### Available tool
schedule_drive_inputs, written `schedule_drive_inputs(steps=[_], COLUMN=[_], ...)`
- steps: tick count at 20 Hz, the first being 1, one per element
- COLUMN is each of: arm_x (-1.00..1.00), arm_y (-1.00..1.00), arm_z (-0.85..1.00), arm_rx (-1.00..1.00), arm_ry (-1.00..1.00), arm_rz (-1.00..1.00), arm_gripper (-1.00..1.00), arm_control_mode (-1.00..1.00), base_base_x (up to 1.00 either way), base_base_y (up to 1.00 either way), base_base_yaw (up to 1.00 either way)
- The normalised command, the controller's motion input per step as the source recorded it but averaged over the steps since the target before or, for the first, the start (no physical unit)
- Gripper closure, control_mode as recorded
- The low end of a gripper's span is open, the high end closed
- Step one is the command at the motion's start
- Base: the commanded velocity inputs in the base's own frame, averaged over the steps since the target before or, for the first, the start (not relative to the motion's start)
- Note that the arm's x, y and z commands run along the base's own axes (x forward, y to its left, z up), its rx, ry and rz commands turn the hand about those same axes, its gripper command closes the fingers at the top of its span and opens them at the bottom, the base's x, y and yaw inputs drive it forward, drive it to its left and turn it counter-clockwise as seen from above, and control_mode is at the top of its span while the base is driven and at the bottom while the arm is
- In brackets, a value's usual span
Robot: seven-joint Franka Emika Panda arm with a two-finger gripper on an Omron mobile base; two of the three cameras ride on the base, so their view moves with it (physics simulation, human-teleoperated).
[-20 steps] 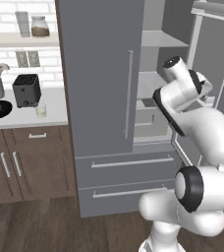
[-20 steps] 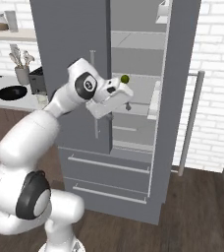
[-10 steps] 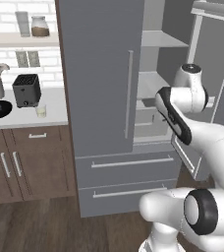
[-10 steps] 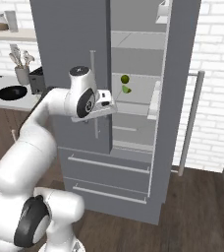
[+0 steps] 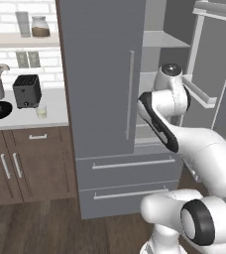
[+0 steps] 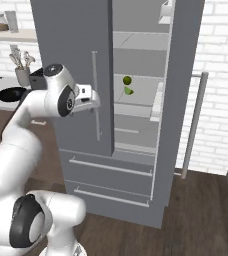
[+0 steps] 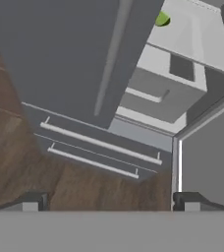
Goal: Grab a lemon wedge from the fridge and one ice cube from the ice bowl, and put them in the glass of lemonade.
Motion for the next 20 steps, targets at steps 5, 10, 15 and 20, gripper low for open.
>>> schedule_drive_inputs(steps=[5, 10, 15, 20], arm_x=[0.72, 0.64, 0.18, 0.46], arm_y=[0.51, 0.1, -0.08, -0.01], arm_z=[0.06, -0.28, 0.04, 0.06], arm_rx=[0.16, 0.29, 0.11, 0.18], arm_ry=[-0.14, -0.22, -0.11, 0.01], arm_rz=[-0.35, -0.3, -0.15, 0.08], arm_gripper=[-1.0, -1.0, -1.0, -1.0], arm_control_mode=[-1.0, -1.0, -1.0, -1.0], base_base_x=[0.0, 0.0, 0.0, 0.0], base_base_y=[0.0, 0.0, 0.0, 0.0], base_base_yaw=[0.0, 0.0, 0.0, 0.0])
